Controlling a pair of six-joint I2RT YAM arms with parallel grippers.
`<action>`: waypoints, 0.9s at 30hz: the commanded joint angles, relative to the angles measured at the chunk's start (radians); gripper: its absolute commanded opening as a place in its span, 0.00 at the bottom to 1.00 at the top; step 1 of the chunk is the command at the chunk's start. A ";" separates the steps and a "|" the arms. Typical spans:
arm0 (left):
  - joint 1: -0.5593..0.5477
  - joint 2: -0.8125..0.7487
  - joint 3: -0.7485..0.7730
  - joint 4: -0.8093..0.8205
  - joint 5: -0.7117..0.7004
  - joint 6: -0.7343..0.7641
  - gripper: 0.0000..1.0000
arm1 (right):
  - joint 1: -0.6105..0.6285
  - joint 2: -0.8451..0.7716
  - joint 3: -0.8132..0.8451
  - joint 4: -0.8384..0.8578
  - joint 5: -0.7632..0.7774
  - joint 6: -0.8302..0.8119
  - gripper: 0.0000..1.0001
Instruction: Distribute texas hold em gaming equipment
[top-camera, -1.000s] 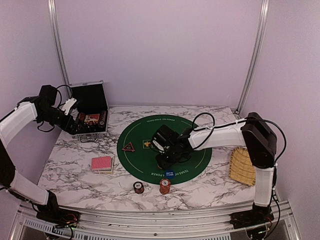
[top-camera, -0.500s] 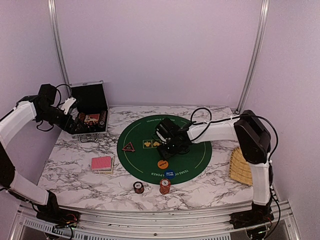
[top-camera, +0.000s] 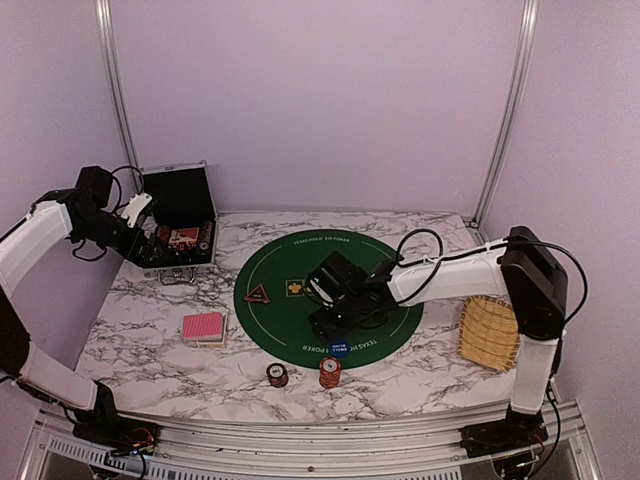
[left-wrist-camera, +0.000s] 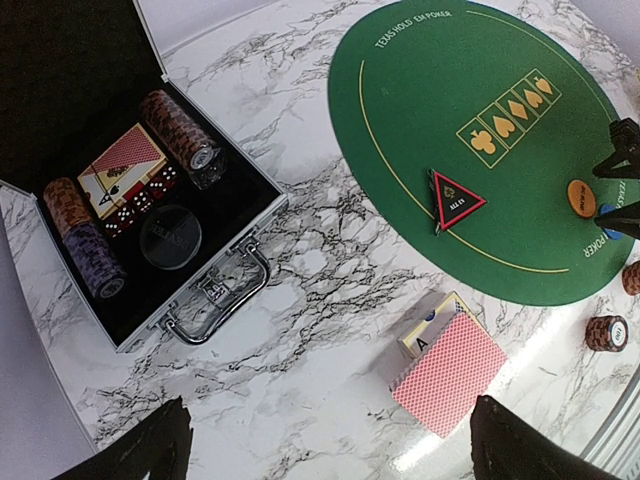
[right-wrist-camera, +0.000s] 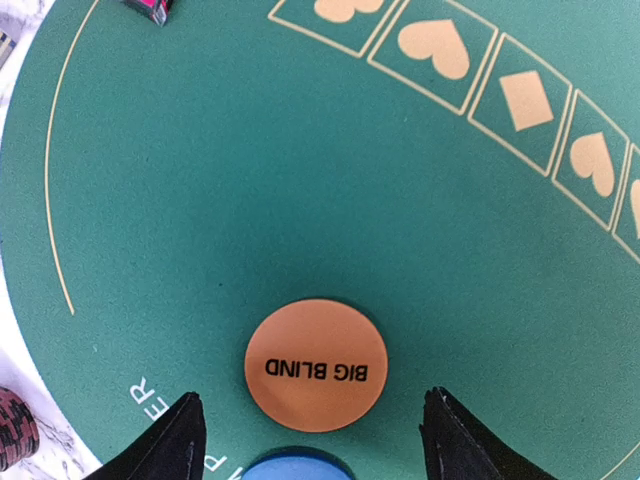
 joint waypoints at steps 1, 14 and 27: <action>-0.005 -0.024 0.023 -0.028 0.004 0.011 0.99 | 0.006 -0.002 -0.017 0.026 0.001 0.057 0.68; -0.006 -0.027 0.032 -0.028 0.005 0.013 0.99 | 0.025 0.036 -0.029 0.048 -0.005 0.043 0.62; -0.005 -0.026 0.032 -0.027 0.000 0.018 0.99 | 0.020 0.083 -0.006 0.012 0.043 0.076 0.51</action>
